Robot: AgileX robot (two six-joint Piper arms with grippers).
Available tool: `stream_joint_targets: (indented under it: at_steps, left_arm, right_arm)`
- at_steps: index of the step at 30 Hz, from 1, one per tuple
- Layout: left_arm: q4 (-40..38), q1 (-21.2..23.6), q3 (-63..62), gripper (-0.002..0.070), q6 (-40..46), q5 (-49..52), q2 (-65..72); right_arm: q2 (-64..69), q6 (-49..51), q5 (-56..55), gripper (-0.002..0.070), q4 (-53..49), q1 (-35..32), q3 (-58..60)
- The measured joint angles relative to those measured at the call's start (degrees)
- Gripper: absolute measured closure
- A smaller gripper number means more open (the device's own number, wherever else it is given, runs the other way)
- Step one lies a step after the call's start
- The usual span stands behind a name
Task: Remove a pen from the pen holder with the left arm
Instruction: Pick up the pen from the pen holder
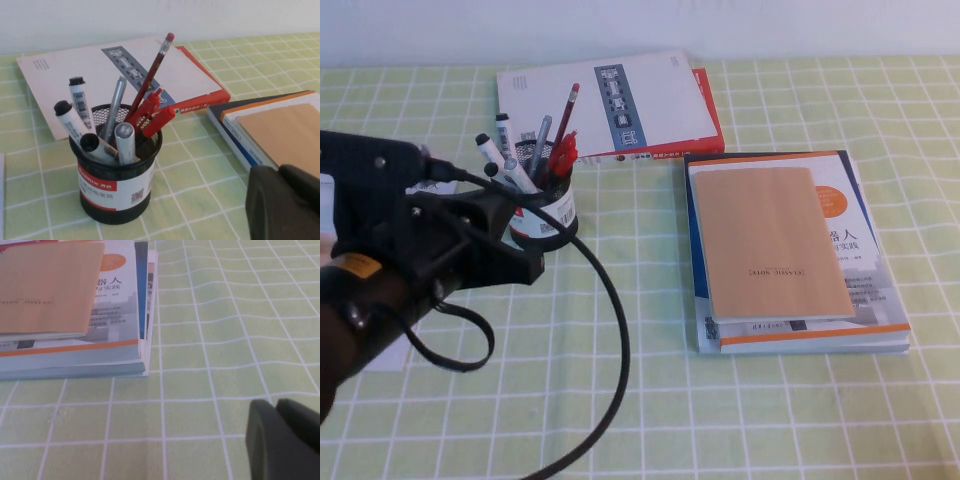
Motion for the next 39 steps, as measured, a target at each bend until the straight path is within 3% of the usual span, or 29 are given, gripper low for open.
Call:
stream_joint_targets:
  at_steps: [3, 9, 12, 16, 19, 25, 27, 39]
  left_arm:
    - [7.81, -1.10, 1.74, 0.0676, -7.06, -4.89, 1.27]
    - [34.30, -0.49, 7.55, 0.0676, -35.74, -17.14, 3.50]
    - [38.31, -0.47, 10.01, 0.0676, -38.62, -23.19, 5.62]
    - [39.06, -0.47, 11.69, 0.0673, -34.34, -32.98, 9.16]
    - [37.93, -0.47, 11.69, 0.0621, -30.17, -38.45, 12.49]
    - [29.18, -0.47, 11.57, 0.0316, -28.09, -48.18, 18.17]
    - [27.71, -0.47, 11.44, 0.0269, -27.56, -52.22, 19.63]
    - [28.34, -0.38, 5.07, 0.0237, -26.14, -57.19, 29.69]
  right_arm:
    - [0.00, 0.00, 0.00, 0.0689, 0.00, 0.00, 0.00]
    - [0.00, 0.00, 0.00, 0.0689, 0.03, 0.00, 0.00]
    - [0.00, 0.00, 0.00, 0.0689, 0.03, 0.00, 0.00]
    - [0.00, 0.00, 0.00, 0.0688, 0.03, 0.00, 0.00]
    - [0.00, 0.00, 0.00, 0.0689, 0.03, 0.00, 0.00]
    - [0.00, 0.00, 0.00, 0.0689, 0.03, 0.00, 0.00]
    - [0.00, 0.00, 0.00, 0.0689, 0.03, 0.00, 0.00]
    - [0.00, 0.00, 0.00, 0.0689, 0.03, 0.00, 0.00]
